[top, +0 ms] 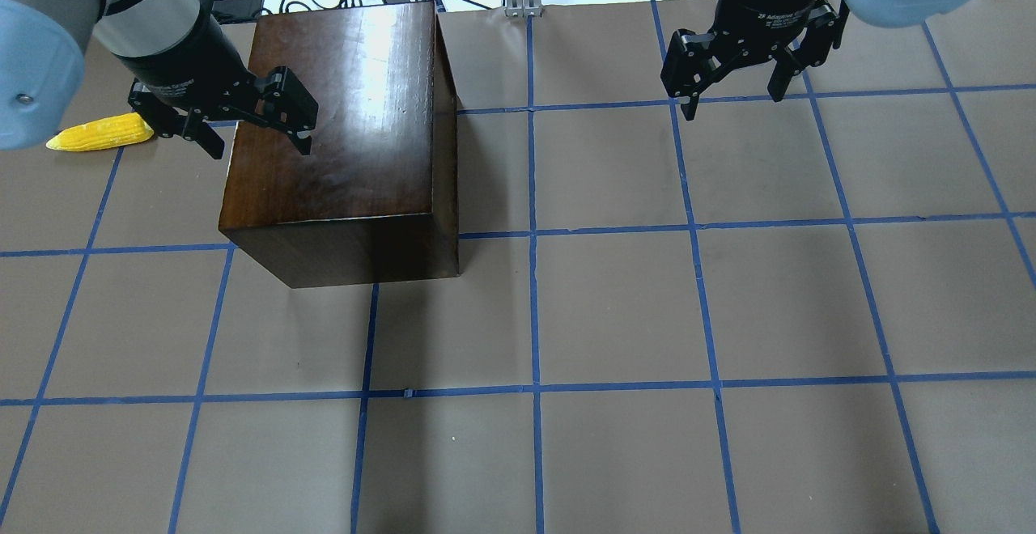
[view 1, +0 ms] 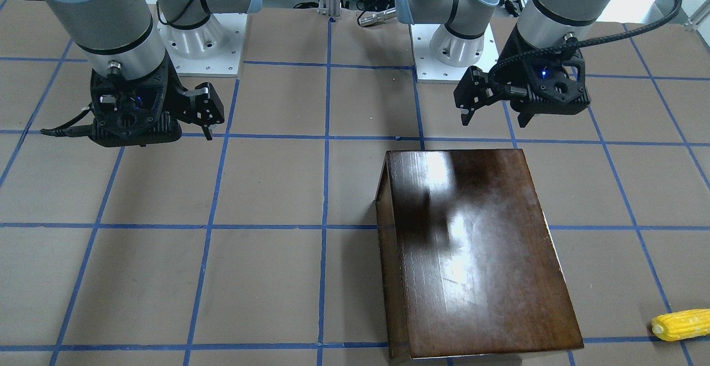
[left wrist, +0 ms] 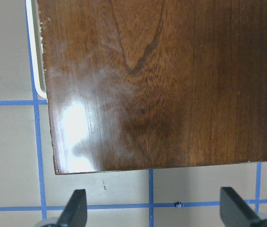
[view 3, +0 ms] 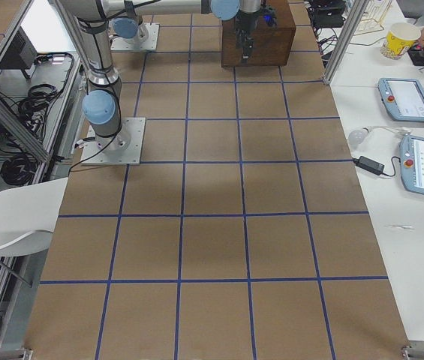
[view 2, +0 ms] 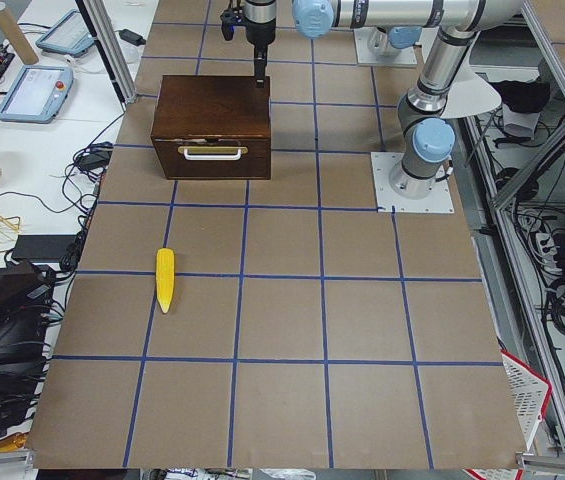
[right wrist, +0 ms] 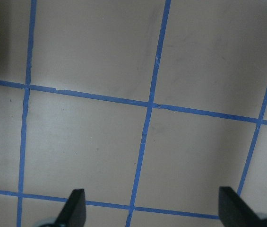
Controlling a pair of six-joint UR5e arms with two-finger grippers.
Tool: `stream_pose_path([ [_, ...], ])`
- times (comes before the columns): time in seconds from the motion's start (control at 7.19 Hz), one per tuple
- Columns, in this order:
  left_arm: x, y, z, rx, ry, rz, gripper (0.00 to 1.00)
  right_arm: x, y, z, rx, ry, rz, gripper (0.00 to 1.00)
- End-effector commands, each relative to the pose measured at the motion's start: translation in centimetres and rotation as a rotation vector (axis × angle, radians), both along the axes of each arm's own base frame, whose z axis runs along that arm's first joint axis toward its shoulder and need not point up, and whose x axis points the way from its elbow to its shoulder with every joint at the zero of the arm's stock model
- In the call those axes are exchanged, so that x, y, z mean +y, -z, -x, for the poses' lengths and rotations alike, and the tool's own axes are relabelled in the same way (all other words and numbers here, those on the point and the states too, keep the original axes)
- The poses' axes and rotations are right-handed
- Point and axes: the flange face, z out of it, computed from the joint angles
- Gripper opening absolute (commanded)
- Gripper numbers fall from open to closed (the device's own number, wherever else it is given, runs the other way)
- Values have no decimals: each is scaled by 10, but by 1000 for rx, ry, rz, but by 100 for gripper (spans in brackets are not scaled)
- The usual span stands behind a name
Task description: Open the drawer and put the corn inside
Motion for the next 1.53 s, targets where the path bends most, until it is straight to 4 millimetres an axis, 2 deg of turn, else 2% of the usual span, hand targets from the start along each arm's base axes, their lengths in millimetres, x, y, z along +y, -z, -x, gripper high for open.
stream_pose_path([
  [0.0,-5,1,0,-3,-1,-3,100,0,0,0,0,0,-1,100],
  [0.42,-6,2,-1,-9,-6,-11,100,0,0,0,0,-1,-1,100],
  [0.7,-14,-13,-5,-10,-12,-11,100,0,0,0,0,-1,0,100],
  [1.11,-32,-22,-9,-2,-19,-46,100,0,0,0,0,-1,0,100],
  [1.39,-35,-25,-9,-4,-18,-43,100,0,0,0,0,0,0,100],
])
